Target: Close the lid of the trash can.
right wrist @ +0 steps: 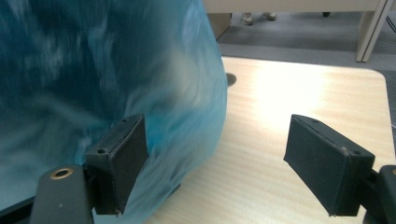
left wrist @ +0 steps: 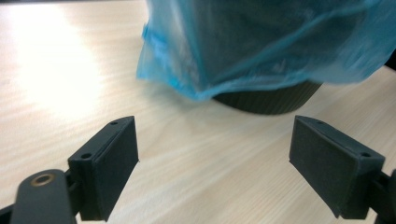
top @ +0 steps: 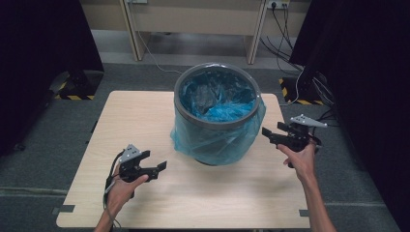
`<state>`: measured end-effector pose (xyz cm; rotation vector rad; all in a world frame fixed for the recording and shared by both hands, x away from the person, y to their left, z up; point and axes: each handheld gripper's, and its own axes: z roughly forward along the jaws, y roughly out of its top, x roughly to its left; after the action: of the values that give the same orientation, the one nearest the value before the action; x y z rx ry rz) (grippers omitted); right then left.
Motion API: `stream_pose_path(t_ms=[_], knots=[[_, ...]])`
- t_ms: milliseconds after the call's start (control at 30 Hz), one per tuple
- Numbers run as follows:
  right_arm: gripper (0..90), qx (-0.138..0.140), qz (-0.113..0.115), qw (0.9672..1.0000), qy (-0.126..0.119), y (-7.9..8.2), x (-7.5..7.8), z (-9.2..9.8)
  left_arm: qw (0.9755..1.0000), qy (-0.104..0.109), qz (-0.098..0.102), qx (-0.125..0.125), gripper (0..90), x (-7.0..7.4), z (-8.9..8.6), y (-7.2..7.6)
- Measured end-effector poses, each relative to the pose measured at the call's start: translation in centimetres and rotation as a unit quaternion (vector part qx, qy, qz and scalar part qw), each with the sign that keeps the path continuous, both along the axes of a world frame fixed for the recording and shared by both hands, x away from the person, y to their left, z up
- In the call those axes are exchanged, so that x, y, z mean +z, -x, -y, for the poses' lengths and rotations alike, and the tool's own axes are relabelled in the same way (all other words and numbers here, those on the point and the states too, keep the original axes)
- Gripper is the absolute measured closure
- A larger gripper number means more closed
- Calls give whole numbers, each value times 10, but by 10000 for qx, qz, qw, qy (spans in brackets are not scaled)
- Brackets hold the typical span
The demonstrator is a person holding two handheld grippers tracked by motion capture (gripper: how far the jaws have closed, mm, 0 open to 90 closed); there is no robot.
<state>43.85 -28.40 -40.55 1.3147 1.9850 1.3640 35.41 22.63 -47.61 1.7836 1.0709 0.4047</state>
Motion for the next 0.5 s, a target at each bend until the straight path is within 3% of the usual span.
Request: stream_pose_path(t_ms=[100,200,500], knots=[[215,50,-33,9998,184,6,-9,-7,9998,-167,-90,20,148,-7,-3,1],[215,69,-31,9995,316,11,-16,-13,9997,-191,-168,42,148,-12,-5,2],[216,42,-128,9986,506,20,-41,-21,9984,-451,-327,28,149,-22,-8,5]])
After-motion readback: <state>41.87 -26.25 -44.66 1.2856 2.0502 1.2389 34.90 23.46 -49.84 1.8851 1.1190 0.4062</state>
